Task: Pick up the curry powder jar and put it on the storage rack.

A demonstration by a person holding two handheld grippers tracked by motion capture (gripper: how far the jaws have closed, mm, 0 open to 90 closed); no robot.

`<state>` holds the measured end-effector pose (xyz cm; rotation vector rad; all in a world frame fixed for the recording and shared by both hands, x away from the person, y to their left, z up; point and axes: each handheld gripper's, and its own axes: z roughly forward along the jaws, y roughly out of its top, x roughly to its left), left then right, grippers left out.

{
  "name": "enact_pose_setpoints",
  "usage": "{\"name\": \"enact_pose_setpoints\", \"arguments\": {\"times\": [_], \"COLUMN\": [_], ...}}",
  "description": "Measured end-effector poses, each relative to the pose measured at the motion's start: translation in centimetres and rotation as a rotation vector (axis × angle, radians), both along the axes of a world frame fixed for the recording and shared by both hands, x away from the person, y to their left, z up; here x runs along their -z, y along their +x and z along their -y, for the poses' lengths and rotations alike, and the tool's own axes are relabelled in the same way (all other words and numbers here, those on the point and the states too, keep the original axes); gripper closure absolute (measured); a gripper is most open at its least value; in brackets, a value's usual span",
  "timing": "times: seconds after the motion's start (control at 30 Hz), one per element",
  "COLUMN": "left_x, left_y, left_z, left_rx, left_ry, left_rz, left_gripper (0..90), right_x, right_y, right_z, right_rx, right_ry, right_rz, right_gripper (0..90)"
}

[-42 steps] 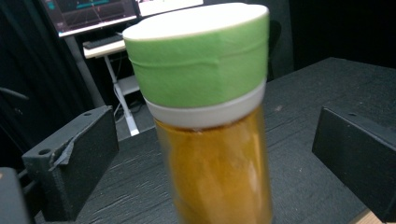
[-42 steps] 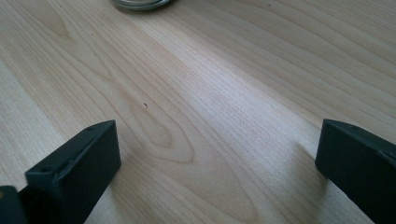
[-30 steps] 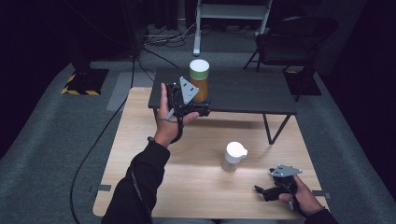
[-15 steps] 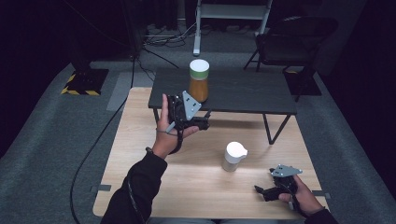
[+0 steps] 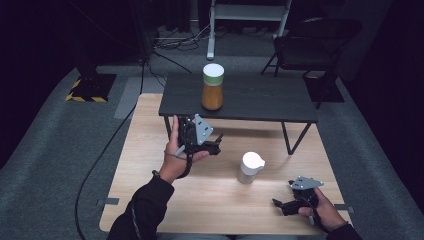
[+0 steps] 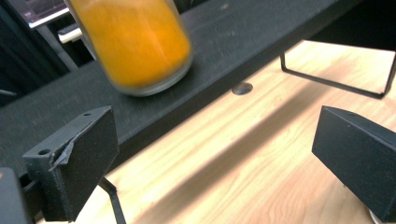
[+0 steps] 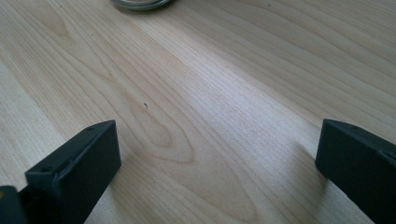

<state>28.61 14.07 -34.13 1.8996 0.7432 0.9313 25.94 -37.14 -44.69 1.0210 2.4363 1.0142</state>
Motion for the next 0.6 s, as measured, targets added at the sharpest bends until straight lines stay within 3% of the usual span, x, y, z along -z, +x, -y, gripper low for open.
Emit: {"name": "enact_pose_setpoints", "arguments": {"times": [0.07, 0.6], "left_x": [0.3, 3.4], "left_y": [-0.2, -1.9], "left_z": [-0.1, -1.2], "left_rx": [0.005, 0.039], "left_ry": [0.021, 0.065], "left_rz": [-0.007, -0.108], "left_gripper": [0.5, 0.5], "right_x": [0.0, 0.0], "right_y": [0.0, 0.0], "right_z": [0.0, 0.0], "right_rx": [0.0, 0.0], "right_ry": [0.0, 0.0], "right_rz": [0.0, 0.0], "right_gripper": [0.0, 0.0]}}
